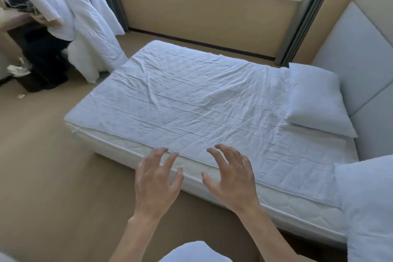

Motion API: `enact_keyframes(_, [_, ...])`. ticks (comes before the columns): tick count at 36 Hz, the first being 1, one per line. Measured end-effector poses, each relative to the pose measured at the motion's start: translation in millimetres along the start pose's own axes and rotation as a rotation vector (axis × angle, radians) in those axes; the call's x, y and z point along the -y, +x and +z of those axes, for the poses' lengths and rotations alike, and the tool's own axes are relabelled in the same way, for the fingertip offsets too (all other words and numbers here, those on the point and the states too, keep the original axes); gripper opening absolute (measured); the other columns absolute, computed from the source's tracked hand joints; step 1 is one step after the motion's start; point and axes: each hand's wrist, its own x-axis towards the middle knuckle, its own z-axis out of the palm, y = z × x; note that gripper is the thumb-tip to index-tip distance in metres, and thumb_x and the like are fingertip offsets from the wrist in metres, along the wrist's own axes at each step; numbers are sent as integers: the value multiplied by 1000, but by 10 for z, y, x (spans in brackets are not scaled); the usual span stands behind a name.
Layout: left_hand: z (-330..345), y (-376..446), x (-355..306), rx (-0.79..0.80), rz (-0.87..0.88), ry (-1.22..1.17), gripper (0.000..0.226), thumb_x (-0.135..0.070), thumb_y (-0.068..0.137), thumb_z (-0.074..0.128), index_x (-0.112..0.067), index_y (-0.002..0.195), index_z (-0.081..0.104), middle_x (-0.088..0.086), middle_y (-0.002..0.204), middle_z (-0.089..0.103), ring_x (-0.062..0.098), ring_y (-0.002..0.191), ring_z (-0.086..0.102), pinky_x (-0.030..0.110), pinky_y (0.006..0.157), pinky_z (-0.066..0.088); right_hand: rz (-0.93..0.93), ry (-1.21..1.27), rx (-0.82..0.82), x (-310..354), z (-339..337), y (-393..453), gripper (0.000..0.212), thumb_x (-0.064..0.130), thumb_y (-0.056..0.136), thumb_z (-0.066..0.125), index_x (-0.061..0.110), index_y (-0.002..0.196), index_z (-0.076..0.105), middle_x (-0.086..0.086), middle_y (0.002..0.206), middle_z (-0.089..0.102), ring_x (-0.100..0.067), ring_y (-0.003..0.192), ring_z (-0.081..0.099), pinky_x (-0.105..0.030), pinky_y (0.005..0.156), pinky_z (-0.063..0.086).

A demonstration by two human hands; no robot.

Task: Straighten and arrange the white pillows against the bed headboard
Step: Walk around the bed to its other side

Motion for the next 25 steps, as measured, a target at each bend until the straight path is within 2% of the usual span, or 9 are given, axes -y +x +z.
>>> enact_keyframes(4, [-222,68,710,-38,-64,46,37,-44,88,57,-35,123,58,-9,135,50,13,134,41,40,113,26,-89,7,48,613,362,260,58,61,81,54,39,134,43,17,143,42,-12,135,38,-45,109,36])
enact_keyframes(9, [-423,48,1408,-67,-156,76,36,-43,88,55,-36,122,58,-7,135,52,15,135,40,46,113,29,-178,7,105,1264,711,521,58,58,79,56,37,132,48,15,141,47,-13,133,42,-45,106,39])
enact_keyframes(15, [-518,-40,2039,-122,-314,80,35,-42,84,58,-35,118,63,-5,132,57,18,133,44,49,112,31,-308,-15,204,1868,1041,830,57,60,79,51,41,132,45,18,140,45,-11,132,42,-42,107,37])
enact_keyframes(25, [-601,58,2955,-89,-512,138,36,-45,87,52,-32,119,63,-4,134,57,19,132,45,45,110,35,-494,-39,367,2699,1723,1468,60,65,79,40,44,135,42,21,144,44,-11,134,40,-38,106,38])
